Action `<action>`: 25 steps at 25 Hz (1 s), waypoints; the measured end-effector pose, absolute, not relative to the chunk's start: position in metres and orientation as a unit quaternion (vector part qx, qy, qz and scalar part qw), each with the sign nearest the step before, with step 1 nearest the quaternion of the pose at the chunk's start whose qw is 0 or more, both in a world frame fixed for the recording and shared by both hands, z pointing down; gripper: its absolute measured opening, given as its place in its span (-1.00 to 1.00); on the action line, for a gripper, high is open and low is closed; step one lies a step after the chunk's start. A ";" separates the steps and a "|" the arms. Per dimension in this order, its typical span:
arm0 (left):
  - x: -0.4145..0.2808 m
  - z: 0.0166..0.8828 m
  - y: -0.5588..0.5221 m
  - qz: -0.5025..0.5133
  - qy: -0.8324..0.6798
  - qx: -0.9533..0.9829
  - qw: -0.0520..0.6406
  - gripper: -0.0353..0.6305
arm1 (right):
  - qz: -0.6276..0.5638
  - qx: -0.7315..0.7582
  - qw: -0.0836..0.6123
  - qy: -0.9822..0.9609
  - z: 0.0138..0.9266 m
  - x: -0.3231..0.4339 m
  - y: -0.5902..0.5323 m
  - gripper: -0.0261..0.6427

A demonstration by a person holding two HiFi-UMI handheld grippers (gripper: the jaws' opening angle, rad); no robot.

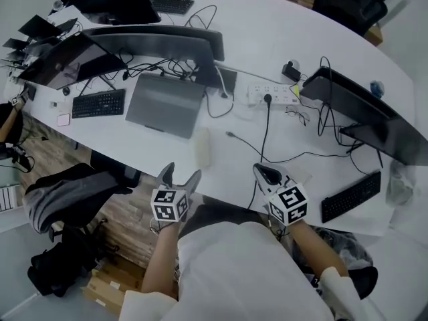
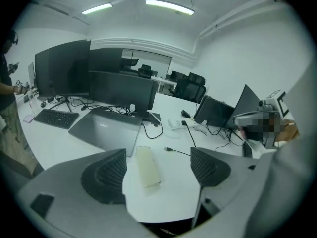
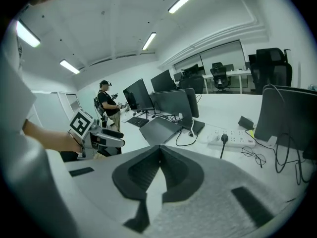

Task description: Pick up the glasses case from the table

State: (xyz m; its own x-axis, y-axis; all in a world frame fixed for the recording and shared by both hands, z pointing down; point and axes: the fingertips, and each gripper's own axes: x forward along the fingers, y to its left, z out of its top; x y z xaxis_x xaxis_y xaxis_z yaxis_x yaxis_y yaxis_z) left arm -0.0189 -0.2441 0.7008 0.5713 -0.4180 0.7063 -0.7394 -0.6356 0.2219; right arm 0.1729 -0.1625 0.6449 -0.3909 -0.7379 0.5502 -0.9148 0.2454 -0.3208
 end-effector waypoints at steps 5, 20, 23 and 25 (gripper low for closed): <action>-0.004 0.740 -0.248 0.351 -0.326 0.834 0.273 0.23 | 0.328 0.539 0.141 -0.763 0.659 0.176 -0.164 -0.93; 0.011 0.836 -0.273 0.422 -0.306 0.798 0.302 0.23 | 0.374 0.570 0.146 -0.717 0.699 0.160 -0.174 -0.93; 0.012 0.856 -0.277 0.437 -0.303 0.791 0.302 0.23 | 0.381 0.577 0.145 -0.708 0.704 0.154 -0.176 -0.93; 0.014 0.867 -0.278 0.445 -0.302 0.783 0.312 0.23 | 0.384 0.582 0.144 -0.702 0.706 0.152 -0.177 -0.93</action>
